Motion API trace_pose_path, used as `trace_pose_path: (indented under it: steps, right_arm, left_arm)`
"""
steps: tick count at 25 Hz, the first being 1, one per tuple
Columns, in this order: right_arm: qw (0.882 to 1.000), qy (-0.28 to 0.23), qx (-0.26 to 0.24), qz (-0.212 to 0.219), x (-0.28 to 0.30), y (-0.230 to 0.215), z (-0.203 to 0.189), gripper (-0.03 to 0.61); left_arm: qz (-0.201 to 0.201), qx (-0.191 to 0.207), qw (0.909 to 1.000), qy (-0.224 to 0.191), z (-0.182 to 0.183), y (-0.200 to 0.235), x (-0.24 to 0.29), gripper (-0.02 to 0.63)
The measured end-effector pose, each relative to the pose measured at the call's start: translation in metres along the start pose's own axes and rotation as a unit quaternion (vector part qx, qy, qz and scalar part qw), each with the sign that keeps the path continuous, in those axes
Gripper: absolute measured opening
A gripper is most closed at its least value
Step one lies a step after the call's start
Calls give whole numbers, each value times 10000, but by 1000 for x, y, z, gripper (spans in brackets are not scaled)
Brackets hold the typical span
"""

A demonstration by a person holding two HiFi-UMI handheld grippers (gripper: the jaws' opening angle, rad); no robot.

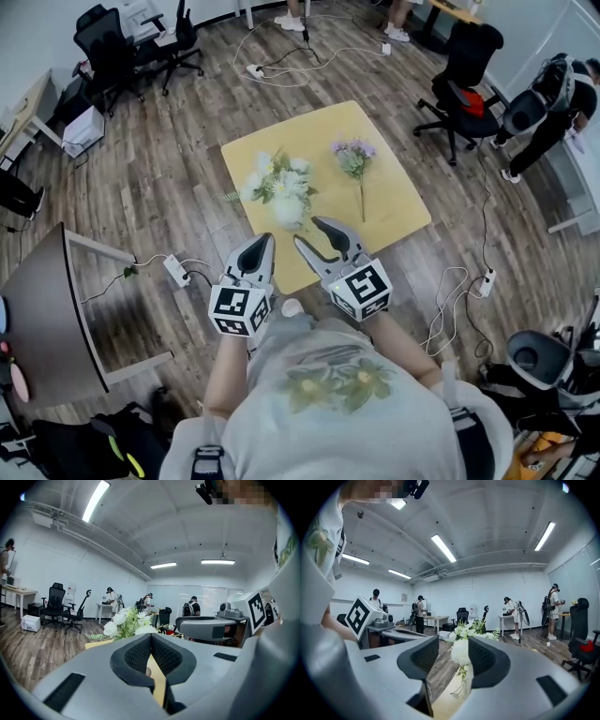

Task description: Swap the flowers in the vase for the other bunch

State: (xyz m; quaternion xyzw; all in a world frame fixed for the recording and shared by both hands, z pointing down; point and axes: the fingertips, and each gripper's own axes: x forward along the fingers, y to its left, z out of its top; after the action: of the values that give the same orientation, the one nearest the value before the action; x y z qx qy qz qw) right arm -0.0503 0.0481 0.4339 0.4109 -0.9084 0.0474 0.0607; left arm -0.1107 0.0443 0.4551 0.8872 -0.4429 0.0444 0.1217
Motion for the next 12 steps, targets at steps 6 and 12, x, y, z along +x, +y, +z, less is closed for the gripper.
trace_pose_path:
  steps: [6,12]
  right_arm:
    - [9987,267,-397,-145,26,-14,-12,224]
    - [9933,717,-772,-482,45,-26,-25,245]
  left_arm:
    - [40,-10,10000,11,-2,22,17,18]
    - [132,-17,9999,75,0,42,20,18]
